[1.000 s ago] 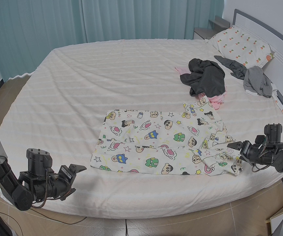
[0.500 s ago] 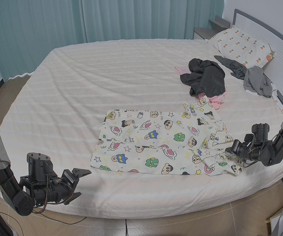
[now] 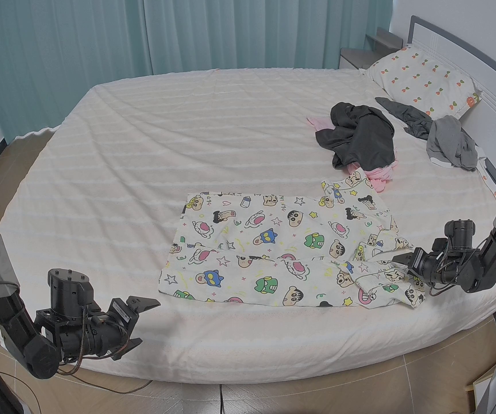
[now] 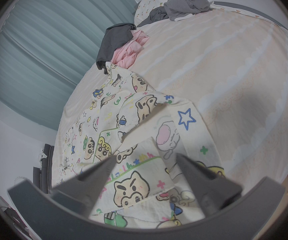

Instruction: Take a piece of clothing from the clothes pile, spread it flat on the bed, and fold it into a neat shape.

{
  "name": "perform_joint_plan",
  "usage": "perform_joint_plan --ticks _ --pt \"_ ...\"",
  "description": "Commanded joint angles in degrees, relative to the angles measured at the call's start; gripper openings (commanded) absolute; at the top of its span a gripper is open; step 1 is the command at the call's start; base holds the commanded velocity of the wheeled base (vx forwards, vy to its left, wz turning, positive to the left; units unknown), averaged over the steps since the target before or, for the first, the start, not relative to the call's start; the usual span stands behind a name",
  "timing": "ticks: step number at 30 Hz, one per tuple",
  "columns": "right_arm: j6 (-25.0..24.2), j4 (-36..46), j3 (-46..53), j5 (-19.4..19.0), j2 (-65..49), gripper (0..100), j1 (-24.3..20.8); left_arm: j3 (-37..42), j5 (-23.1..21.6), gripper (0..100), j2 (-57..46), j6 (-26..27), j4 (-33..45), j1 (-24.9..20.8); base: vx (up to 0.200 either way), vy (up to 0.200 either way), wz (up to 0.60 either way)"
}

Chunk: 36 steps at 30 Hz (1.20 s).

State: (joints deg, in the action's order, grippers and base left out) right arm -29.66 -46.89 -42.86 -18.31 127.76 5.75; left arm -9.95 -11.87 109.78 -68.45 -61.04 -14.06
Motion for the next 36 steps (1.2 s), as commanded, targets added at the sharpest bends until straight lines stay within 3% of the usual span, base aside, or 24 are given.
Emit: perform_joint_plan --ticks 1,8,9,25,36 --pt "-0.05 -0.05 0.06 -0.06 0.21 100 -0.13 0.02 0.01 100 0.09 -0.02 -0.05 -0.01 0.0 0.0 0.0" --pt "-0.14 0.22 0.67 -0.15 0.12 100 -0.66 0.02 0.1 100 0.44 0.07 -0.05 -0.01 0.0 0.0 0.0" --pt "-0.05 0.13 0.94 -0.15 0.12 0 -0.74 0.02 0.1 100 0.44 0.07 -0.05 0.08 0.0 0.0 0.0" --pt "0.04 -0.14 3.49 0.03 -3.48 0 -0.83 0.02 0.1 100 0.44 0.07 -0.05 0.08 0.0 0.0 0.0" --pt "-0.31 0.39 7.27 0.47 -11.13 0 -3.82 0.02 0.27 100 -0.18 0.07 -0.05 -0.01 0.0 0.0 0.0"
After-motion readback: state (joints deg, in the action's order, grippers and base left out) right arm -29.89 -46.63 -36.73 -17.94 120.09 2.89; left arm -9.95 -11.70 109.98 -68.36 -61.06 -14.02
